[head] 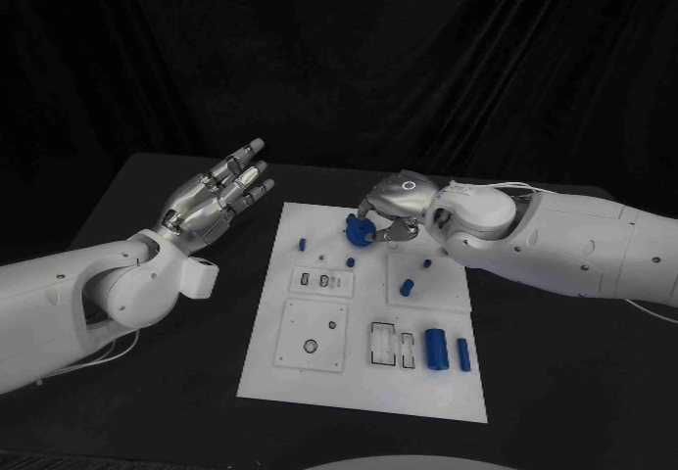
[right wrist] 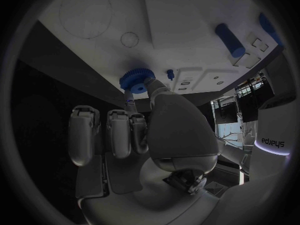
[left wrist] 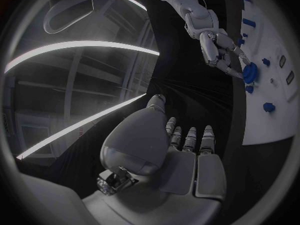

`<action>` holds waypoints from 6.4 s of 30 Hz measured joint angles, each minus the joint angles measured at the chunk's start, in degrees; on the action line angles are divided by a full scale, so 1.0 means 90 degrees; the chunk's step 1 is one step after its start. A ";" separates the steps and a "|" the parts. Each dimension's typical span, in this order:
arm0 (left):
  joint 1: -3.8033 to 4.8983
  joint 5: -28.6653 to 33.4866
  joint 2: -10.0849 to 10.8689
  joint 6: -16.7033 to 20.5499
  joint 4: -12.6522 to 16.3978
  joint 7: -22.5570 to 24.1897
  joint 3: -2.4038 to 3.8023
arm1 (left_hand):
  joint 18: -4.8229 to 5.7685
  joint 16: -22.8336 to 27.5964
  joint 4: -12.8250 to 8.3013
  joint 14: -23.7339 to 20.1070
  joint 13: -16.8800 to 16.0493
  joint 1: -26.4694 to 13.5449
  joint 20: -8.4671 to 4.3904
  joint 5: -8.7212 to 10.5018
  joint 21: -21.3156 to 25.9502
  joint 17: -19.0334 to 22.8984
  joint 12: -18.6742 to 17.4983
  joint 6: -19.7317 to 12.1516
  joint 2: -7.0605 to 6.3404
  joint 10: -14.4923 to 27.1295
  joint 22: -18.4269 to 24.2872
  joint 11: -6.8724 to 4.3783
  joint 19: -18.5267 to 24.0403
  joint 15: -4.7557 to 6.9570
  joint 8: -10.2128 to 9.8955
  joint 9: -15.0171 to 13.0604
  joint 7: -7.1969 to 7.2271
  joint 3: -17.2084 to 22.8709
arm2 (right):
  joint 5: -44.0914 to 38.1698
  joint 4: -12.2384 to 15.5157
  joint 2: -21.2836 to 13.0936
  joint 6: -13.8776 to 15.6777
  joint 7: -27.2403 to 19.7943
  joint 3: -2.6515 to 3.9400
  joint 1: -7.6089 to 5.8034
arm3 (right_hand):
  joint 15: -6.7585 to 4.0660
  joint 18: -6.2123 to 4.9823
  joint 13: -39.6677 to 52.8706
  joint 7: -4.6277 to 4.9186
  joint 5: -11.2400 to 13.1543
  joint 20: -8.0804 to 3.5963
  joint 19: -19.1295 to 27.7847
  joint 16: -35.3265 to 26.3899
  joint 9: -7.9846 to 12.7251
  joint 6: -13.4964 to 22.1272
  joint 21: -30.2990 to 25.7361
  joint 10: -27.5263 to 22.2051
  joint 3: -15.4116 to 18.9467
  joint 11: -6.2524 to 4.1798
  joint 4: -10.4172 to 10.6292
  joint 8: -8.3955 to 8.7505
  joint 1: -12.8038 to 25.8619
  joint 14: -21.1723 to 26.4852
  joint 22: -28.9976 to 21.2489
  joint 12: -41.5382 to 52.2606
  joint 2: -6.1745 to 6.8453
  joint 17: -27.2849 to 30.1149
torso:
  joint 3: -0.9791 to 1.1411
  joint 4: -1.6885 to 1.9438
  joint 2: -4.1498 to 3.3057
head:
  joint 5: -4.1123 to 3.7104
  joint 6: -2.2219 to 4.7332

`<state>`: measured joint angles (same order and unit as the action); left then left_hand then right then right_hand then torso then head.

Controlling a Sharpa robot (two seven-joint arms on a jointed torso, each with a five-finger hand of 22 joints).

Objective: Assemble the parts on the task board

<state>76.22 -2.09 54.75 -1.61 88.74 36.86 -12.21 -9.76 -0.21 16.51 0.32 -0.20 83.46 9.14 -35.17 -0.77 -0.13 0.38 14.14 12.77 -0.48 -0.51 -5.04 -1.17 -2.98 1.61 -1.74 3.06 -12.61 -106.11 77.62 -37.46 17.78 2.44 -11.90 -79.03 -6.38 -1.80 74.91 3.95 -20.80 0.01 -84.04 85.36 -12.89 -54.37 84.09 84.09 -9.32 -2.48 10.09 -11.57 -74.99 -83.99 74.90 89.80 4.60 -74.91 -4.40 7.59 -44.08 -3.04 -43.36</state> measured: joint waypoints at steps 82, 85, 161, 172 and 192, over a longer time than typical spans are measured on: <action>-0.0015 -0.0002 0.0022 -0.0101 -0.0103 -0.0054 -0.0001 | 0.0001 0.0000 -0.0035 0.0001 0.0000 0.0075 0.0045 -0.0112 0.0000 -0.0002 0.0000 -0.0023 -0.0025 -0.0004 0.0001 0.0004 0.0001 -0.0045 0.0000 0.0000 -0.0023 0.0034 | 0.0229 0.1225 -0.2609 0.0658 0.0221 -0.0008 0.0212 | -0.0042 -0.0001 -0.0001 -0.0282 0.1086 -0.0041 0.0005 0.0158 -0.0136 0.0651 0.0237 0.0001 0.0203 -0.0047 0.0668 0.0528 0.0442 -0.0005 0.0000 0.0000 0.0248 -0.0003 | -0.0007 -0.0065 0.0054 | -0.0159 0.0075; -0.0018 -0.0002 0.0029 -0.0104 -0.0114 -0.0054 -0.0001 | 0.0000 0.0000 -0.0036 0.0001 0.0000 0.0075 0.0045 -0.0112 0.0000 -0.0002 0.0000 -0.0023 -0.0025 -0.0004 0.0001 0.0004 0.0001 -0.0044 0.0000 0.0000 -0.0023 0.0036 | 0.0253 0.1252 -0.2655 0.0712 0.0244 -0.0009 0.0265 | -0.0042 -0.0001 -0.0001 -0.0282 0.1196 -0.0046 -0.0001 0.0158 -0.0144 0.0651 0.0237 0.0001 0.0216 -0.0047 0.0697 0.0527 0.0460 -0.0005 0.0000 0.0000 0.0278 -0.0003 | -0.0006 -0.0064 0.0054 | -0.0162 0.0077; -0.0029 -0.0002 0.0070 -0.0181 -0.0082 -0.0084 -0.0002 | 0.0000 0.0000 -0.0053 0.0000 0.0003 0.0125 0.0045 -0.0162 0.0000 -0.0002 0.0000 -0.0023 -0.0025 0.0019 -0.0002 0.0026 0.0001 -0.0044 0.0000 0.0000 -0.0023 0.0088 | 0.0319 0.0734 -0.2237 0.0640 0.0320 -0.0008 0.0658 | -0.0041 0.0000 0.0002 -0.0225 0.0467 -0.0046 0.0000 0.0080 -0.0699 0.0183 0.0060 0.0001 0.0033 -0.0047 0.0511 0.0072 -0.0239 -0.0005 0.0002 0.0000 0.0116 0.0000 | -0.0013 -0.0059 0.0057 | -0.0120 -0.0051; -0.0030 -0.0002 0.0065 -0.0203 -0.0082 -0.0105 -0.0002 | 0.0000 0.0000 -0.0053 0.0001 0.0003 0.0151 0.0045 -0.0162 0.0000 -0.0002 0.0000 -0.0023 -0.0051 0.0019 -0.0007 0.0026 0.0001 -0.0044 0.0000 0.0000 -0.0023 0.0087 | 0.0320 0.0711 -0.2207 0.0659 0.0318 -0.0006 0.0660 | -0.0041 0.0000 0.0001 -0.0236 0.0316 -0.0046 0.0000 0.0080 -0.0828 -0.0078 0.0048 0.0001 0.0006 -0.0047 0.0378 -0.0090 -0.0332 -0.0005 0.0001 0.0000 0.0024 0.0000 | -0.0013 -0.0059 0.0060 | -0.0114 -0.0091; -0.0039 -0.0003 0.0026 -0.0246 -0.0121 -0.0156 -0.0002 | 0.0000 0.0000 -0.0080 0.0001 0.0002 0.0177 0.0045 -0.0187 0.0000 -0.0002 0.0000 -0.0023 -0.0025 0.0019 -0.0006 0.0026 0.0001 -0.0044 0.0000 0.0000 -0.0023 0.0114 | 0.0322 0.1793 -0.1701 0.1027 0.0362 0.0002 0.0023 | -0.0041 0.0000 0.0000 -0.0240 0.0195 -0.0046 -0.0001 0.0000 -0.0909 -0.0150 -0.0070 0.0001 -0.0012 -0.0047 0.0290 -0.0147 -0.0416 -0.0005 0.0001 0.0000 0.0059 0.0000 | -0.0012 -0.0067 0.0061 | -0.0063 -0.0180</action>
<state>75.87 -2.11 54.99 -3.82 87.65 35.46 -12.23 -9.75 -0.21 15.79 0.33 -0.18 85.05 9.54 -36.85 -0.77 -0.15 0.38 13.93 12.54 -0.31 -0.56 -4.81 -1.16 -3.38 1.61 -1.74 2.86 -11.58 -103.21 93.75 -52.77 27.03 5.70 -11.88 -78.83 -6.75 -1.80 74.92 1.79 -19.05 -0.41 -84.04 85.35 -21.07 -55.72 83.46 84.10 -9.42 -2.90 12.69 -12.90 -78.74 -84.03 74.91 89.80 5.13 -74.91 -4.51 6.99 -43.53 -3.61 -44.98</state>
